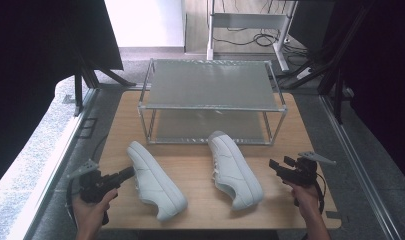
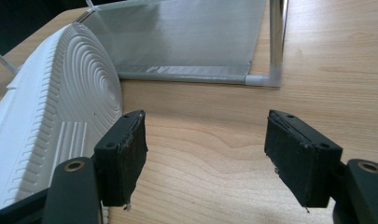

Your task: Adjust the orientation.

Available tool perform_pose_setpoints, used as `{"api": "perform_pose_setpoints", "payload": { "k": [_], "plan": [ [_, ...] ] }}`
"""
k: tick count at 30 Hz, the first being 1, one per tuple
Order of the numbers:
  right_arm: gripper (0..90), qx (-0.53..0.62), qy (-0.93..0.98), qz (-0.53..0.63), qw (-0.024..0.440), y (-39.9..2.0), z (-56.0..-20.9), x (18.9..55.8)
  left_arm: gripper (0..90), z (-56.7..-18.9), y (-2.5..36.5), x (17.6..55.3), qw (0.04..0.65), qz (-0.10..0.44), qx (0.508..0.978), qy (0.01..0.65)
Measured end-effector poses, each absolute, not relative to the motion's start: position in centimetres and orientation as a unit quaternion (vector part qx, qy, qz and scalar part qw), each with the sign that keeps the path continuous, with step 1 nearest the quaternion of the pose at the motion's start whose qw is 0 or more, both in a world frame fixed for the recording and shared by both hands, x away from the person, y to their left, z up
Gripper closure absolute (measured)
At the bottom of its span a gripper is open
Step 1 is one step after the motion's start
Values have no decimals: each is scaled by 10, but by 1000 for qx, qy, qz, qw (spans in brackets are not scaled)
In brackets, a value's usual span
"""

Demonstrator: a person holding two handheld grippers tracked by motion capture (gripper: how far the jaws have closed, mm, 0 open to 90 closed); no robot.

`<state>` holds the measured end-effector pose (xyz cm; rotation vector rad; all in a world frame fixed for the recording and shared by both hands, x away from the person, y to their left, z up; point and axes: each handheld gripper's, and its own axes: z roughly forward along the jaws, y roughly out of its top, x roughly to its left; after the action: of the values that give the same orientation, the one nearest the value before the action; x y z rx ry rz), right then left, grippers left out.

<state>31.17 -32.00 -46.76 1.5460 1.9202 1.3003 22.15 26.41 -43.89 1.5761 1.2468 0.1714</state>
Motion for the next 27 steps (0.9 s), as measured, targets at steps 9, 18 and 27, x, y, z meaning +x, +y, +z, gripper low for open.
{"api": "perform_pose_setpoints", "payload": {
  "k": [9,18,27],
  "plan": [
    [296,546,683,449,180,-315,-470,313,896,-475,277,220,483,46,659,575],
    [297,555,679,446,181,-318,-473,312,898,-477,258,230,477,39,682,554],
    [298,562,678,438,181,-319,-475,313,899,-468,246,241,480,43,692,537]
  ]
}}
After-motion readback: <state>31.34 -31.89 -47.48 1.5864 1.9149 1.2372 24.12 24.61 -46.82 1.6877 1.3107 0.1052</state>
